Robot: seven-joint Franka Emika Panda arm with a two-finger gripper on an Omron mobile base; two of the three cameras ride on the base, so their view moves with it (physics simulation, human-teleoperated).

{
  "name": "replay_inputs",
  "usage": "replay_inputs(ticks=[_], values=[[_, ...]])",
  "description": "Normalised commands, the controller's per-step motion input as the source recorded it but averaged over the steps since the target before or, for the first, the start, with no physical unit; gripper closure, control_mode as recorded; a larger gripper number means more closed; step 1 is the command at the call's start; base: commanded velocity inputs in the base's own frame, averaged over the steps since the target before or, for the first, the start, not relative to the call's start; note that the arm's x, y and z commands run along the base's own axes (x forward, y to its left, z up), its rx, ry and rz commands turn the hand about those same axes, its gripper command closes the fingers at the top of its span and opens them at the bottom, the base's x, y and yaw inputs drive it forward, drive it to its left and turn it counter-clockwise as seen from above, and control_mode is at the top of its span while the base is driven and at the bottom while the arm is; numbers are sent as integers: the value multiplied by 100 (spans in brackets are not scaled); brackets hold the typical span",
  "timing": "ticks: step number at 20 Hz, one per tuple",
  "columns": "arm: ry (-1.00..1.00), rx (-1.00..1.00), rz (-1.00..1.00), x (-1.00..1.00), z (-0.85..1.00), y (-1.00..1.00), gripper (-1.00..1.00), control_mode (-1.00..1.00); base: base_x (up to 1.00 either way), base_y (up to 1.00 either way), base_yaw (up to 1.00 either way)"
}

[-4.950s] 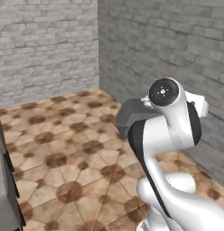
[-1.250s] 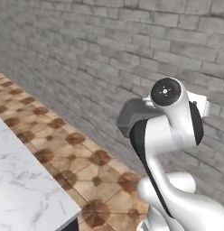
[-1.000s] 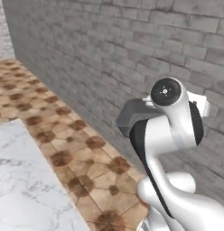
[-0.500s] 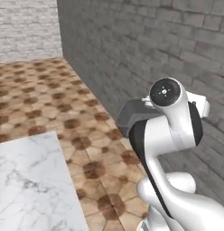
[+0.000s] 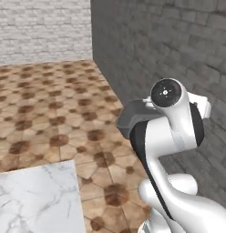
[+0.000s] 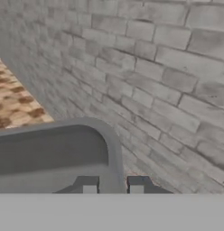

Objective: Retrieve the tupperware and aluminum foil from the cabinet and place them on the dining counter near the plate with tomato and fish to prepare for storing leftovers.

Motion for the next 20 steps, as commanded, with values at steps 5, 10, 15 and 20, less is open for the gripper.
replay_inputs(ticks=[5, 10, 15, 20], values=[[0, 0, 0, 0, 0, 0, 100, 100, 100, -11, 32], [0, 0, 0, 0, 0, 0, 100, 100, 100, -5, 35], [0, 0, 0, 0, 0, 0, 100, 100, 100, 0, 39], [0, 0, 0, 0, 0, 0, 100, 100, 100, 0, 46]])
